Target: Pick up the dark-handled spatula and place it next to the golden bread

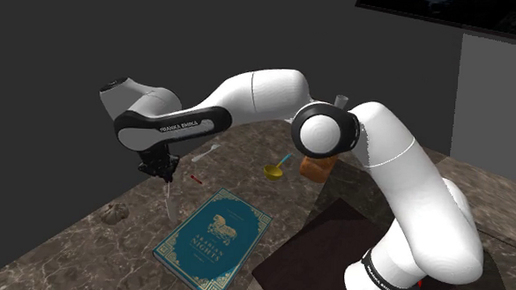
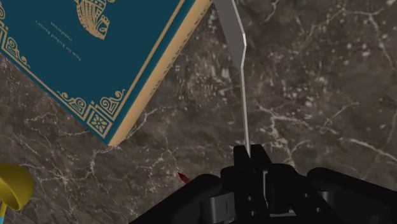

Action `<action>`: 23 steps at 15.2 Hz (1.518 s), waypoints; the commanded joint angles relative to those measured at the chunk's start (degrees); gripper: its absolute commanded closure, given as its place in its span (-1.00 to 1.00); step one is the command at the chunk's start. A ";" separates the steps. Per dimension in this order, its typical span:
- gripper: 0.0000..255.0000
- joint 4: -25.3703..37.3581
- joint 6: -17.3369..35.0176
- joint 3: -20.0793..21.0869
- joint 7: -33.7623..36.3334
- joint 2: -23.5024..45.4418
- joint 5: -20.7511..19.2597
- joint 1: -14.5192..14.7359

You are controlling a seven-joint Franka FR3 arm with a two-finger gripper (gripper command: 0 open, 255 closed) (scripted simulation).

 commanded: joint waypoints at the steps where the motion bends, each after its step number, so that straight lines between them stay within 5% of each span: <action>1: 1.00 0.54 -1.12 0.13 -0.29 -0.61 0.19 0.03; 23: 1.00 13.89 -15.55 0.38 -4.03 -2.96 1.23 2.89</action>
